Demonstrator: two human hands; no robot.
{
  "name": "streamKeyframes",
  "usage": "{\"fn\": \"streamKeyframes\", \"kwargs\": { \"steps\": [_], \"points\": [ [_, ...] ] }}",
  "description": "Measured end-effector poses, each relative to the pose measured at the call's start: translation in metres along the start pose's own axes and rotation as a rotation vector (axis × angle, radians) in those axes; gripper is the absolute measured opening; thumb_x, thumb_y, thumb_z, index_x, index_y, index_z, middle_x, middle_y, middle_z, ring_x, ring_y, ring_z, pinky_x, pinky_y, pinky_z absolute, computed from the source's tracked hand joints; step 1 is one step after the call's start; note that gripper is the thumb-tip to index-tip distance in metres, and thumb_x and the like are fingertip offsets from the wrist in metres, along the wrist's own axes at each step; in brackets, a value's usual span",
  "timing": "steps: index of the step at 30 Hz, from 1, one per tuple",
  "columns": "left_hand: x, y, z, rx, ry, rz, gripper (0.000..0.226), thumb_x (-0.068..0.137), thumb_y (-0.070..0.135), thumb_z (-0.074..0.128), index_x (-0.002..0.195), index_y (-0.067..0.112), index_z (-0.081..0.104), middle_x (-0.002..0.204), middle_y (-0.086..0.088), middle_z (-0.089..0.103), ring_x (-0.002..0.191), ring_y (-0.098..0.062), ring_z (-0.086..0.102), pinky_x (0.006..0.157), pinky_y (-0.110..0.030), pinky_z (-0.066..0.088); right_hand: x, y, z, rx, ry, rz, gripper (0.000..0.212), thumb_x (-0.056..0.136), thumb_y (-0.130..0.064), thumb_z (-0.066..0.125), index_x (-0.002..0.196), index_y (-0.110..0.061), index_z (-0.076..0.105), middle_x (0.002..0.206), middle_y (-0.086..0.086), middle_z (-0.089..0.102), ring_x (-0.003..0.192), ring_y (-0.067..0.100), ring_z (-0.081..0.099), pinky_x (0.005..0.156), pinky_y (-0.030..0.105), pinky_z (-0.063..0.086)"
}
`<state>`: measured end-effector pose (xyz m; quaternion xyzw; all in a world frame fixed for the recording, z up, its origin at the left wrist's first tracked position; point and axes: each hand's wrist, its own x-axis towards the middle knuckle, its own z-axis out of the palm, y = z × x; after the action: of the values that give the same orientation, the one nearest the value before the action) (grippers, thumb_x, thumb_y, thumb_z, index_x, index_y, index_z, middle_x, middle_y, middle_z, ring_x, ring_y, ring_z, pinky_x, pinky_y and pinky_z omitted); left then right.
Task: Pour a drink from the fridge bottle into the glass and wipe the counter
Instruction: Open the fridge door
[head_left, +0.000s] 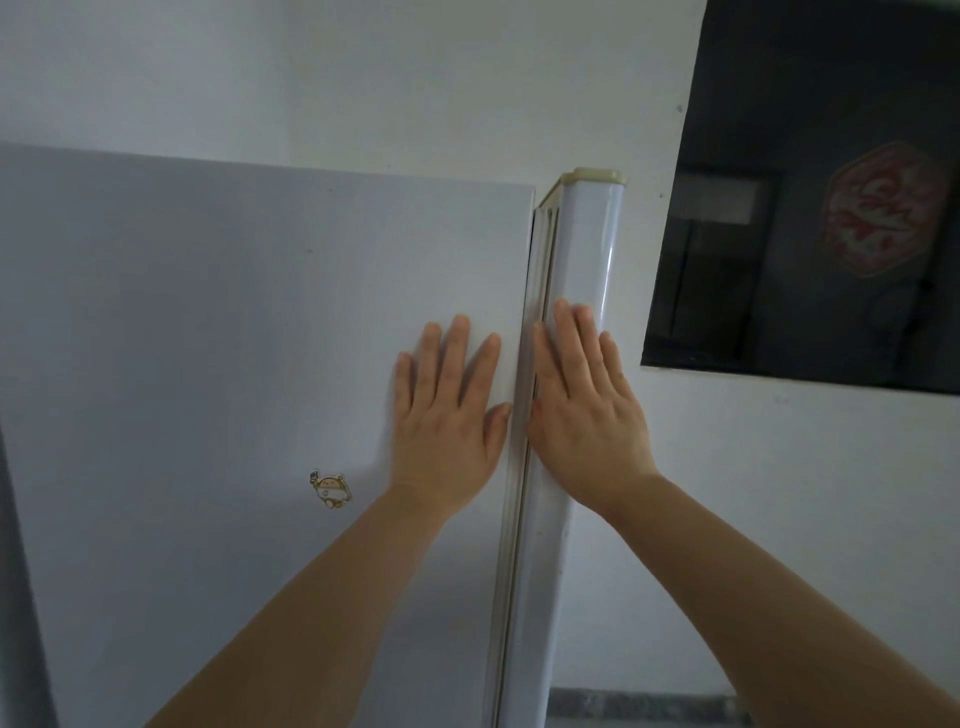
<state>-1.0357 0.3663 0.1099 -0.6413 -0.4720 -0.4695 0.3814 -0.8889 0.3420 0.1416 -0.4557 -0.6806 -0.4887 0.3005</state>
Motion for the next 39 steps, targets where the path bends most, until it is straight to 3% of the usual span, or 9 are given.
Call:
{"fn": "streamKeyframes", "kwargs": {
  "steps": [6,12,18,21,25,28,33,35,39],
  "points": [
    [0.000,-0.001,-0.002,-0.006,-0.006,0.003,0.057,0.093,0.041,0.034,0.144,0.016,0.029,0.151,-0.018,0.032,0.140,-0.033,0.017,0.115,-0.047,0.010,-0.003,0.001,-0.001,-0.005,-0.039,0.009,0.058,0.093,-0.020,0.026,0.143,0.005,0.009,0.153,0.022,0.009,0.142,0.030,0.001,0.118,0.039,-0.001],
    [0.001,0.004,0.000,0.013,-0.026,-0.011,0.059,0.092,0.039,0.036,0.145,0.013,0.028,0.153,-0.018,0.027,0.141,-0.035,0.014,0.114,-0.048,0.004,-0.027,0.050,-0.013,0.019,-0.150,0.095,0.073,0.092,-0.027,0.045,0.142,-0.008,-0.004,0.153,0.010,-0.004,0.142,0.018,-0.018,0.116,0.039,-0.001],
    [0.001,0.007,0.002,0.041,-0.049,-0.023,0.061,0.093,0.038,0.033,0.146,0.011,0.022,0.153,-0.023,0.025,0.141,-0.040,0.015,0.116,-0.053,0.007,-0.046,0.089,-0.020,0.059,-0.230,0.240,0.077,0.087,-0.031,0.058,0.144,-0.002,0.014,0.154,0.015,0.012,0.141,0.024,0.010,0.111,0.045,0.023],
    [0.001,0.010,-0.001,0.017,-0.060,-0.037,0.060,0.092,0.035,0.035,0.145,0.009,0.025,0.152,-0.025,0.026,0.140,-0.043,0.019,0.113,-0.057,0.014,-0.054,0.109,-0.019,0.035,-0.269,0.298,0.075,0.089,-0.029,0.056,0.145,-0.003,0.014,0.156,0.014,0.007,0.142,0.023,0.004,0.114,0.042,0.020],
    [-0.002,0.025,-0.003,-0.077,-0.051,0.042,0.059,0.091,0.031,0.038,0.144,0.010,0.025,0.153,-0.022,0.022,0.140,-0.038,0.014,0.117,-0.050,0.001,-0.060,0.132,-0.020,0.031,-0.330,0.398,0.072,0.093,-0.029,0.049,0.147,-0.009,0.005,0.158,0.009,-0.006,0.145,0.023,-0.004,0.118,0.040,0.008],
    [-0.008,0.053,0.000,-0.154,-0.078,0.179,0.056,0.090,0.029,0.037,0.142,0.013,0.027,0.152,-0.014,0.021,0.140,-0.035,0.016,0.115,-0.047,-0.002,-0.064,0.132,-0.019,0.046,-0.279,0.467,0.069,0.091,-0.022,0.052,0.147,-0.012,0.013,0.157,0.014,0.004,0.145,0.029,0.002,0.117,0.042,0.008],
    [-0.025,0.097,0.026,-0.236,-0.186,0.268,0.048,0.088,0.020,0.046,0.135,0.009,0.047,0.147,-0.015,0.042,0.139,-0.033,0.027,0.115,-0.049,0.013,-0.096,0.096,0.018,0.035,-0.379,0.246,0.059,0.083,-0.024,0.065,0.135,-0.009,0.042,0.145,0.016,0.040,0.137,0.033,0.032,0.108,0.043,0.017],
    [-0.035,0.108,0.042,-0.223,-0.304,0.249,0.048,0.088,0.022,0.042,0.134,0.009,0.049,0.145,-0.014,0.045,0.137,-0.032,0.035,0.115,-0.048,0.017,-0.114,0.085,0.044,0.046,-0.452,0.222,0.062,0.074,-0.025,0.074,0.128,-0.006,0.051,0.135,0.017,0.052,0.129,0.036,0.044,0.105,0.046,0.026],
    [-0.049,0.121,0.077,-0.194,-0.552,0.124,0.049,0.088,0.026,0.040,0.135,0.011,0.047,0.144,-0.011,0.046,0.135,-0.032,0.041,0.111,-0.049,0.021,-0.140,0.085,0.085,0.132,-0.491,0.247,0.061,0.078,-0.026,0.069,0.133,-0.012,0.047,0.138,0.017,0.050,0.130,0.037,0.043,0.105,0.047,0.028]
  ]
}}
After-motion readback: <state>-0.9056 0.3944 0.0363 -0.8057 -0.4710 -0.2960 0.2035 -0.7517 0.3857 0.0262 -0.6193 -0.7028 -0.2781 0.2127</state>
